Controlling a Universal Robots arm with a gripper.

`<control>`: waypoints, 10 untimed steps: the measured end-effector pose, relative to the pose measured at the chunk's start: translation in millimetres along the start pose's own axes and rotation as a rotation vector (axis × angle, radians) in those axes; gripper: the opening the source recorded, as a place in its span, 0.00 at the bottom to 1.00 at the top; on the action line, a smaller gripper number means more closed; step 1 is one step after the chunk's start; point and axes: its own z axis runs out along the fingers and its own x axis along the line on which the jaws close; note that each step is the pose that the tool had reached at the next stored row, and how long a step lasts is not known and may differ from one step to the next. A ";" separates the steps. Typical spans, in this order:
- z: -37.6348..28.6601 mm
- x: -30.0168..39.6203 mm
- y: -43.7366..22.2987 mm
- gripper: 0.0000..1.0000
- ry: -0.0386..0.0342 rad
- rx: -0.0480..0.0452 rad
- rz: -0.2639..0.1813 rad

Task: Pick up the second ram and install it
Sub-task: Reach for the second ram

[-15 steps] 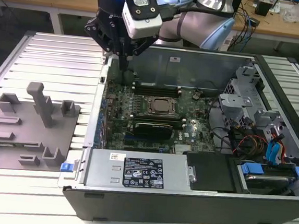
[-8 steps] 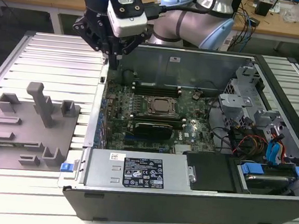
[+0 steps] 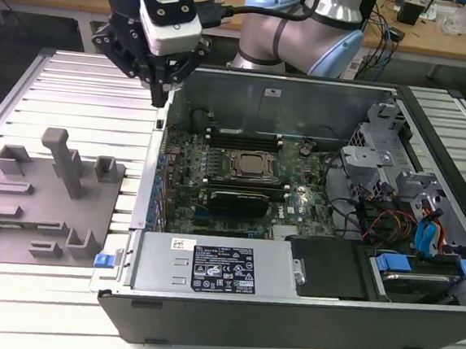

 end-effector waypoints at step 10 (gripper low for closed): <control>-0.8 29.7 -2.2 0.11 0.0000 0.0000 0.000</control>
